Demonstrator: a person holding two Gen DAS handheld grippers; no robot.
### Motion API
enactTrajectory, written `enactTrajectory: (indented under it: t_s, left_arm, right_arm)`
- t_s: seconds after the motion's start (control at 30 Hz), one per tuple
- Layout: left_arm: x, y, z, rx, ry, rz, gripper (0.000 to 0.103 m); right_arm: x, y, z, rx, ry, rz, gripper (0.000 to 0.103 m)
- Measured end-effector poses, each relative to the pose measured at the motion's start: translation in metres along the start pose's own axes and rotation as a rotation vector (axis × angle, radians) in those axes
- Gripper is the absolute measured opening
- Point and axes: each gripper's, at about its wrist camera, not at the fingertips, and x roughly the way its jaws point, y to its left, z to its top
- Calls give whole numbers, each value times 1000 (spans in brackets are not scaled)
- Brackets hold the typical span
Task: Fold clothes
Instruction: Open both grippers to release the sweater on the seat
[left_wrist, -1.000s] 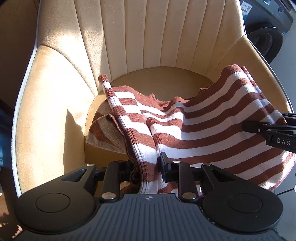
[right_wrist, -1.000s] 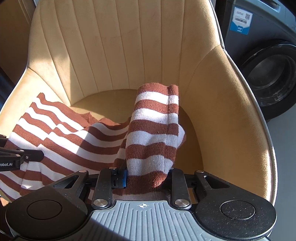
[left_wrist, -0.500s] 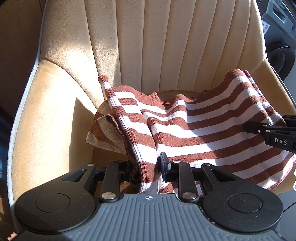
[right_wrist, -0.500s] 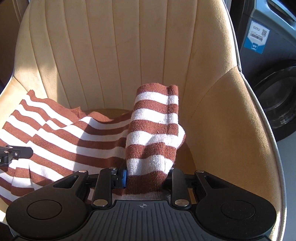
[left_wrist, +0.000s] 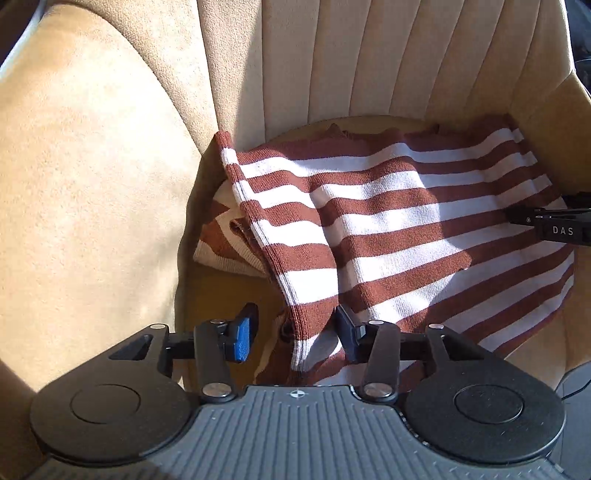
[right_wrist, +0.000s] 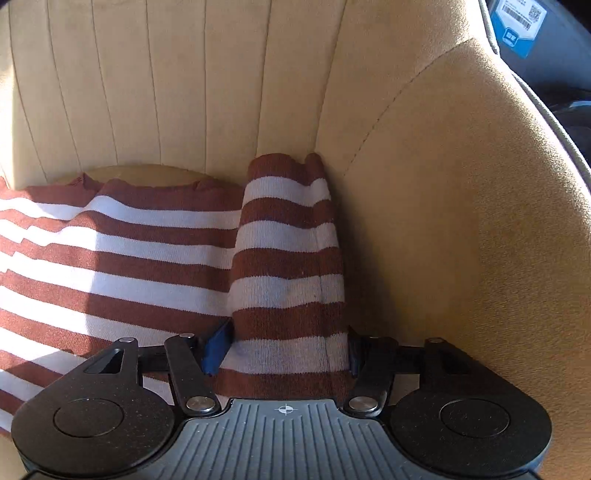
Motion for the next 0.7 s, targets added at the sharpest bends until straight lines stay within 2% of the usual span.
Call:
enactTrajectory:
  t_s: [0.13, 0.2, 0.33, 0.47, 0.57, 0.63, 0.7]
  left_arm:
    - [-31, -8, -10, 48, -48, 27, 47]
    - [-50, -14, -22, 74, -78, 36, 47]
    - [-45, -23, -47, 85, -18, 11, 47]
    - [-29, -15, -56, 38, -11, 41, 47]
    - [-23, -12, -51, 87, -39, 55, 47]
    - [-16, -6, -44, 69, -30, 33, 47]
    - [-10, -2, -39, 42, -19, 13, 46]
  right_arm:
    - [-39, -11, -11, 101, -36, 47, 49]
    - [-64, -14, -25, 141, -71, 42, 58]
    - [-91, -22, -63, 366, -60, 86, 62]
    - [-75, -20, -102, 557, 26, 107, 60]
    - [-54, -19, -119, 684, 50, 102, 57]
    - [-43, -25, -124, 778, 60, 89, 56]
    - [-37, -30, -123, 846, 53, 83, 44]
